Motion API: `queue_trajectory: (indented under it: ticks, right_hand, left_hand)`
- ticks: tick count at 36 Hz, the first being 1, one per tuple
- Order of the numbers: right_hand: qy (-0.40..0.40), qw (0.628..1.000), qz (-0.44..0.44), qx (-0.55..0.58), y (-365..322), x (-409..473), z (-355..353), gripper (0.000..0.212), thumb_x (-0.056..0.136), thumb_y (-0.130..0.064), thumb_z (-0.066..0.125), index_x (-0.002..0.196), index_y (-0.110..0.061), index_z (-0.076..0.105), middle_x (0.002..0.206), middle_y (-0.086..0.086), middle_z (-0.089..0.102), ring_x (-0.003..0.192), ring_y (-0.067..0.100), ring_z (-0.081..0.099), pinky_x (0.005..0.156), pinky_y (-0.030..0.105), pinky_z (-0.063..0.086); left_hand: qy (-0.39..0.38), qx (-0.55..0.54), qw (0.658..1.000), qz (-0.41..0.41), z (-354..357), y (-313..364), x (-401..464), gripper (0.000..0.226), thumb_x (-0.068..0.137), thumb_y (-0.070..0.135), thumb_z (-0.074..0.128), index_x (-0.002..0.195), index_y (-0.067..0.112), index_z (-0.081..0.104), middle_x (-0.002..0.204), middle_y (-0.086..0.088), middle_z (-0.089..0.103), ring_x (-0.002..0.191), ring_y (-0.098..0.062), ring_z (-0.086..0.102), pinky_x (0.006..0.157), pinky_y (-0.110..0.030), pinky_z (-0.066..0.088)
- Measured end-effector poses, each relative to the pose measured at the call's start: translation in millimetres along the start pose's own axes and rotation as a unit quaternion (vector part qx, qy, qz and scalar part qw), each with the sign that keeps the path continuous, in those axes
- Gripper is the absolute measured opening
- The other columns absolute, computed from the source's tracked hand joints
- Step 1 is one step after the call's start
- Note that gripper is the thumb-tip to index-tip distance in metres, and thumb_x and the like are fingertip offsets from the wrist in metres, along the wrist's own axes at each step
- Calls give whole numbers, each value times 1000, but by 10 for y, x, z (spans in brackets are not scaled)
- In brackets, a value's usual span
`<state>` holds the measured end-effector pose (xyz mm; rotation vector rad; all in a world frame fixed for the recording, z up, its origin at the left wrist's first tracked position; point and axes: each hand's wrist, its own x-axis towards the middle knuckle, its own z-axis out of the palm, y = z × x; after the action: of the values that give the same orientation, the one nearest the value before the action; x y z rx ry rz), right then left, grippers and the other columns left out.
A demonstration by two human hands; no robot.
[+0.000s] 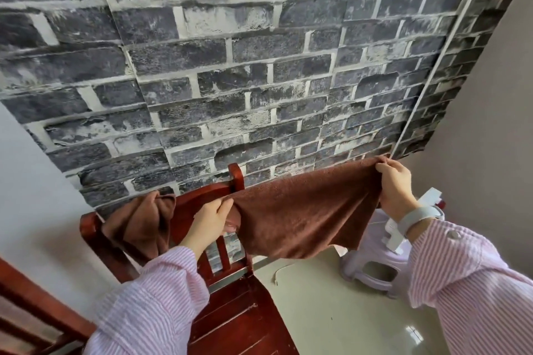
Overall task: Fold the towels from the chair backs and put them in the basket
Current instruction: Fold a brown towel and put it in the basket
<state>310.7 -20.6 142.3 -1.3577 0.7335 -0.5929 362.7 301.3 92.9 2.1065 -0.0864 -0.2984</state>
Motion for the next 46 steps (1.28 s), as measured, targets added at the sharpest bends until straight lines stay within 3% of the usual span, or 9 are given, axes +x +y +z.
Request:
queue_trajectory:
  ticks: [4,13,18,23,27,33,38,42,46]
  right_hand:
    - [-27,999,23,12,66,-31,-141,26,87,1,39,73,-14,55,62,5,47,36,4,47,35,12,35]
    - [-81,991,94,53,317,-137,-481,20,87,-2,47,70,-5,57,39,-2,56,35,7,51,37,12,40]
    - [-46,993,71,-79,639,-118,-656,18,85,-18,61,73,-4,60,67,12,60,63,21,57,61,30,51]
    - [37,989,22,-141,835,-184,-739,19,83,-8,51,66,-13,45,69,6,47,68,17,44,66,31,38]
    - [54,995,38,-80,927,-237,-800,30,81,7,42,64,-18,39,64,2,40,58,13,38,46,18,37]
    - [26,992,119,-32,1197,-404,-1070,45,78,13,37,113,-8,56,87,6,58,75,19,53,67,26,45]
    - [34,988,150,-22,1456,-609,-1251,37,78,12,37,96,-9,61,68,6,59,58,17,49,44,16,43]
    - [22,981,156,-114,1713,-649,-1408,29,86,4,45,108,-5,61,91,10,60,76,19,53,63,20,47]
    - [-8,954,120,-275,1839,-699,-1515,24,89,-6,48,104,-9,65,97,12,63,84,22,55,71,30,45]
  left_hand:
    - [-22,-7,999,-35,131,-37,40,33,97,31,40,121,13,52,88,-14,70,64,-16,69,50,-20,54]
    - [-17,-218,973,-70,385,-116,63,25,96,10,44,117,11,57,101,-7,63,95,-19,62,86,-32,49]
    - [-18,-266,962,-65,454,-116,13,20,91,2,51,100,15,63,104,-8,63,97,-20,64,86,-30,48]
    - [23,-147,989,-4,509,-164,-41,24,85,-3,57,101,13,66,102,-5,65,93,-16,63,87,-30,50]
    - [50,-20,997,63,551,-229,-118,25,85,2,58,103,18,62,96,7,61,83,1,55,67,-3,41]
    - [45,-90,995,-21,624,-543,-184,26,84,-2,53,93,21,61,87,2,62,82,-12,59,76,-26,48]
    - [-38,-120,980,-151,790,-883,-298,21,88,-4,47,88,13,60,84,-10,56,74,-19,56,62,-26,49]
    - [-89,-88,977,-173,924,-999,-447,23,88,-6,43,94,11,57,74,-5,54,58,-11,46,49,-20,38]
    - [-137,-83,974,-160,926,-993,-561,37,87,-8,39,96,21,59,85,-3,62,68,-10,52,53,-19,38]
